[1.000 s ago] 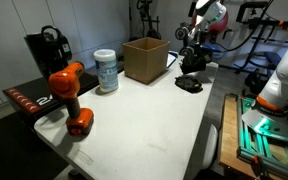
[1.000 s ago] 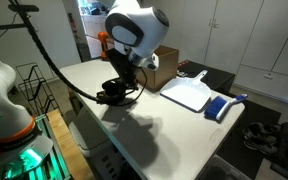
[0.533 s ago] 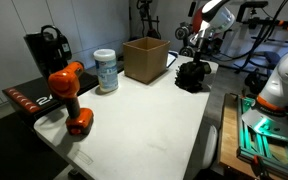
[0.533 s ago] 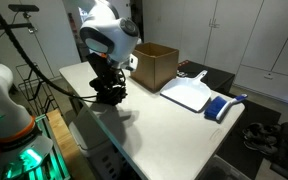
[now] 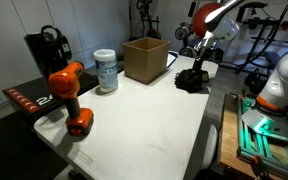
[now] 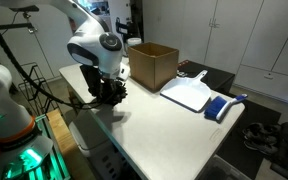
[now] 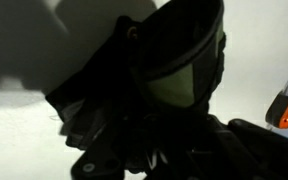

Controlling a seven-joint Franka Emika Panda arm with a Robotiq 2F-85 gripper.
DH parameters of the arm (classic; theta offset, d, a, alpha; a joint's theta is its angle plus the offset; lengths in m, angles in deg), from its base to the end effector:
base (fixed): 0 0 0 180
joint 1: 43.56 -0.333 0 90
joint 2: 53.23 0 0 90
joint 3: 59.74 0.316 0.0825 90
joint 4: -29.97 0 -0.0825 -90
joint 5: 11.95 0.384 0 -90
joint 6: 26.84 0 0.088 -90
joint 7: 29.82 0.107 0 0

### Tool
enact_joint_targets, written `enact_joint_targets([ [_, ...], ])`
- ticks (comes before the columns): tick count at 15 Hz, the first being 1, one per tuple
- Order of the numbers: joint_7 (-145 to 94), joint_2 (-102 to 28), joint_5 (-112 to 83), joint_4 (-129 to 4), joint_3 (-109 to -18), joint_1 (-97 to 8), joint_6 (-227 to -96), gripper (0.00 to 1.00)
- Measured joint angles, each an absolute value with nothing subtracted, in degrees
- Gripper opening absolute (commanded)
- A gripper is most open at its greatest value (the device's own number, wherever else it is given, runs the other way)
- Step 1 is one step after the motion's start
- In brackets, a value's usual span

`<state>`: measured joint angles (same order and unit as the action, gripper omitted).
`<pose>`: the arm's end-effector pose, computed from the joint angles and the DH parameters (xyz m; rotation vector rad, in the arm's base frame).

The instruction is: Stack all the black gloves together

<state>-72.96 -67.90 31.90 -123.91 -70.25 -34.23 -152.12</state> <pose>0.3674 -0.1019 0.3040 -2.4899 0.1486 -0.1364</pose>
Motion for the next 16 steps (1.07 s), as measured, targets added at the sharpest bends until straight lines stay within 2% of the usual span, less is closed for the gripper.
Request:
enact_joint_targets([
  [2,-70.85,-67.55,31.47,-125.12,-69.86,-34.33,-155.84,0.38],
  [10,-62.46,-67.44,23.66,-125.84,-67.96,-35.88,-161.79,0.96],
  [11,-60.32,-67.55,20.97,-125.85,-67.58,-35.93,-161.95,0.99],
  [16,-46.31,-69.32,5.59,-125.84,-66.15,-35.93,-162.12,1.00],
])
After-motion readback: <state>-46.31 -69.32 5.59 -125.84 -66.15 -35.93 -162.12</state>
